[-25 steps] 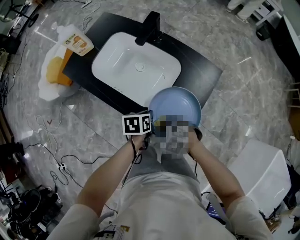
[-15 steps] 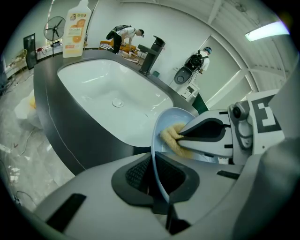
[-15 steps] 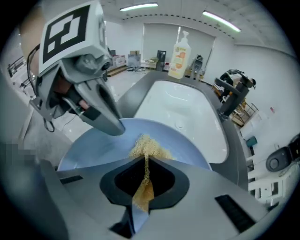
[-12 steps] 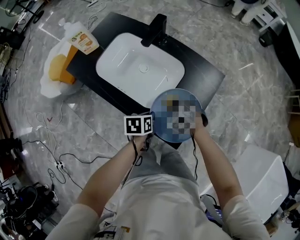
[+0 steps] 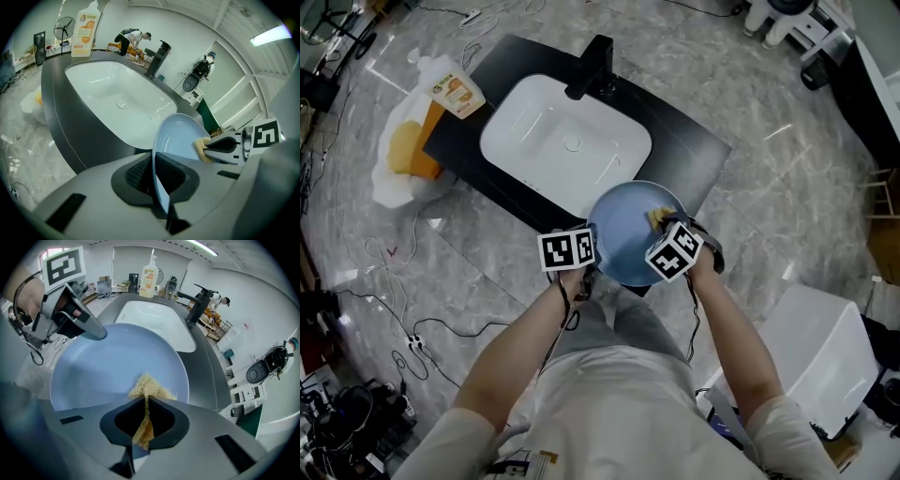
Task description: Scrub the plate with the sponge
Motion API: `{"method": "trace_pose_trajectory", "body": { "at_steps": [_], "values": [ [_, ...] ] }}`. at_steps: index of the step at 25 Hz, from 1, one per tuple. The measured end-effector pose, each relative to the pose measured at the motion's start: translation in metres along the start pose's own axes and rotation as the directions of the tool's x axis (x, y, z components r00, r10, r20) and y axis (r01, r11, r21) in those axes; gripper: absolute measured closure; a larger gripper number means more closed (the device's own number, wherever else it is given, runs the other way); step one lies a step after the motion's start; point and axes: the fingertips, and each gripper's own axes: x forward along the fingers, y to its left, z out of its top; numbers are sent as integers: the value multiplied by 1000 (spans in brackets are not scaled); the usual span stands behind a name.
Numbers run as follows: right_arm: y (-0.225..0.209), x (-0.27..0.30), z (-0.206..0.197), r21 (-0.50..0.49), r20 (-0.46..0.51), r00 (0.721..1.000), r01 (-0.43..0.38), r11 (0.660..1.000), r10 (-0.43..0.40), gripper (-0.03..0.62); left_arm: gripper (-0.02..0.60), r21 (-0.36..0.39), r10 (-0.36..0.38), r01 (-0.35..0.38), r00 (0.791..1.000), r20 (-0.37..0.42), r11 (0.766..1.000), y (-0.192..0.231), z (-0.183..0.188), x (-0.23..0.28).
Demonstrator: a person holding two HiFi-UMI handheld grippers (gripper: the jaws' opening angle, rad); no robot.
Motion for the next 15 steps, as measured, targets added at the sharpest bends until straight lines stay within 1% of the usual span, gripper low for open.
{"method": "trace_pose_trajectory", "body": {
  "at_steps": [2,4,8,10,12,14,15],
  "values": [
    [11,-5,-8,24,3,1000,-20,1000,20,548,551,19,5,-4,1000,-5,1000,0,1,0],
    [20,-9,-12,58,26,999,-35,998,34,548,549,37,11,-11,1000,-7,999,0,2,1],
    [37,-19,-9,143,97,991,-103,984,90,548,546,65,17,-16,1000,-20,998,-2,1,0],
    [40,-27,-3,179,144,985,-120,977,95,548,541,79,15,-12,999,-30,997,-1,0,-2],
    [37,-37,6,204,195,978,-117,972,77,548,535,119,20,-17,999,-28,993,1,2,-7],
    [30,-52,16,231,250,967,-115,966,55,548,502,186,30,-28,1000,-9,982,1,6,-17],
    [26,-60,21,243,276,960,-113,963,43,548,502,219,33,-34,999,8,975,0,9,-23]
  ]
}}
